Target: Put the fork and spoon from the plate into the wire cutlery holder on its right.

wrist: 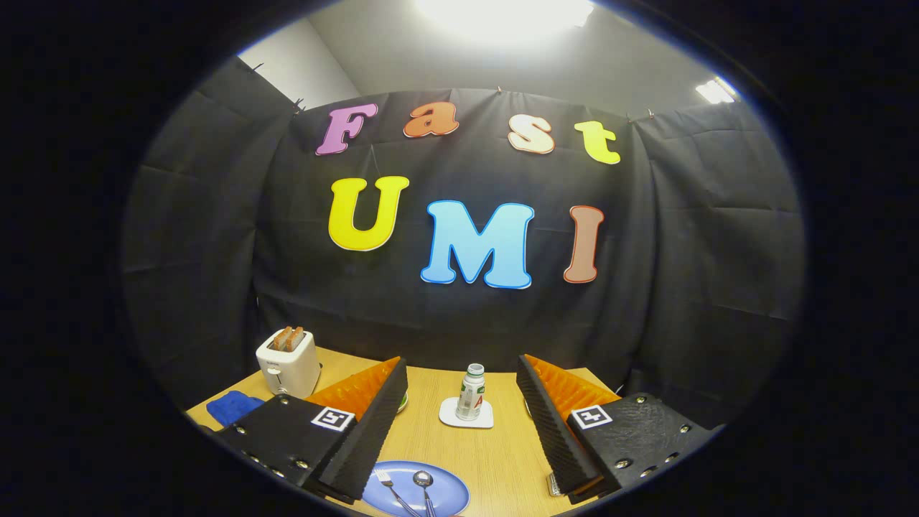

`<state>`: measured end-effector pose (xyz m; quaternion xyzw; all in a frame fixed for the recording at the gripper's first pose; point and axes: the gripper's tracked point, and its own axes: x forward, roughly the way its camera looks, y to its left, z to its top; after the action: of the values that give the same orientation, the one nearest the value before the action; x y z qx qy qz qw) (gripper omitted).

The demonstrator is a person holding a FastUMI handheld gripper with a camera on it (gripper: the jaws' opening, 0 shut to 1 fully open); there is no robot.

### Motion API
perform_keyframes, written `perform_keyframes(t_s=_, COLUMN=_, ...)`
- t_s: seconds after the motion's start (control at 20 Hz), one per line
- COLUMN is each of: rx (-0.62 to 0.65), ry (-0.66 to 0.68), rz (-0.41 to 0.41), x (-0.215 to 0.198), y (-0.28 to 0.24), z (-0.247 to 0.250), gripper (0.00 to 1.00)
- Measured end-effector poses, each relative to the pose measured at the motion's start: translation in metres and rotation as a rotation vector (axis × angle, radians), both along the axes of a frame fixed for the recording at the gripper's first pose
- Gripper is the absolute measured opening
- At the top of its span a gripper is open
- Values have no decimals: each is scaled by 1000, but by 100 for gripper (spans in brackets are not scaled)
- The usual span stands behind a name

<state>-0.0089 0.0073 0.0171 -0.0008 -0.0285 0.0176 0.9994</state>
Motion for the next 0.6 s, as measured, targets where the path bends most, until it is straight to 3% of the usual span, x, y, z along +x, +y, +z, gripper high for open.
perform_keyframes(t_s=0.6, rx=0, ry=95, rz=32, x=10, y=5, z=-34, gripper=94)
